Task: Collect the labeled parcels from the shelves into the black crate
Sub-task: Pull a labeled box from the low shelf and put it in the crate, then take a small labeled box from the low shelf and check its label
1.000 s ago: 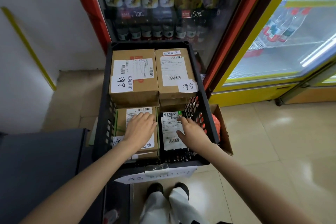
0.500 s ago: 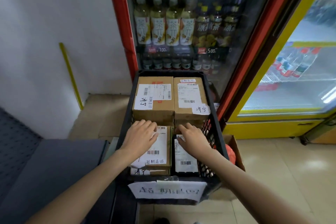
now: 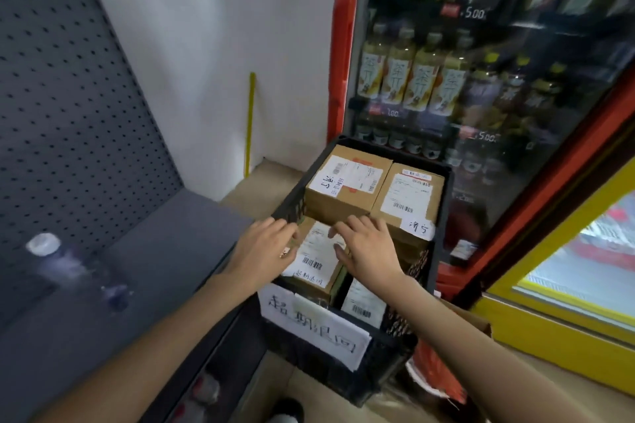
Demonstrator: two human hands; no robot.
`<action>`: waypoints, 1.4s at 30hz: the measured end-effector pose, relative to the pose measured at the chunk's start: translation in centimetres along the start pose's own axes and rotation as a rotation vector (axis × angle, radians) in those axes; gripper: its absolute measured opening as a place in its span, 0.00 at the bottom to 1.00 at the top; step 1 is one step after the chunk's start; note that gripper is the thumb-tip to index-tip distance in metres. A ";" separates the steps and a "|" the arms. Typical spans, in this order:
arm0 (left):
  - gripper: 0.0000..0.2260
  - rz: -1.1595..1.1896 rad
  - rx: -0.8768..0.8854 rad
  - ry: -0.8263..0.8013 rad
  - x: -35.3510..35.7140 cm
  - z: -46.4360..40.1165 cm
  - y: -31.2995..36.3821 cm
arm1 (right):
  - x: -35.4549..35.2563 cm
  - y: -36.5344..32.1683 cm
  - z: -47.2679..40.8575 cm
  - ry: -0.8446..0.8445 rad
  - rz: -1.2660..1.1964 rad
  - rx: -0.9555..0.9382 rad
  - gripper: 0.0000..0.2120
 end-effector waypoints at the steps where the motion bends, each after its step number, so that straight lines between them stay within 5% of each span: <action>1: 0.06 -0.006 -0.029 -0.005 -0.4 0.9 0.1 | 0.0 -0.4 0.2 -0.002 -0.005 -0.025 0.10; 10: 0.09 -0.116 -0.357 0.026 -6.5 13.0 -1.3 | 1.3 -9.9 1.0 -0.022 -0.145 -0.411 0.08; 15: 0.11 -0.297 -0.530 -0.016 -11.0 21.3 -3.1 | 1.2 -18.3 1.8 0.047 -0.298 -0.655 0.09; 24: 0.13 -0.391 -0.846 -0.093 -17.7 36.7 -4.5 | 1.7 -34.2 6.5 -0.068 -0.479 -1.003 0.11; 42: 0.09 -0.559 -1.516 -0.142 -33.3 75.3 7.0 | -0.2 -65.3 34.8 -0.345 -0.796 -1.430 0.07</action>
Point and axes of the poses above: each hand's wrist, its own z-axis away from the middle knuckle, its own x-axis out of the palm, y = z × x, the point moved 5 cm from there along -z, towards the middle knuckle, and after that the axes turned 12 degrees about -z, right-handed, at the moved point
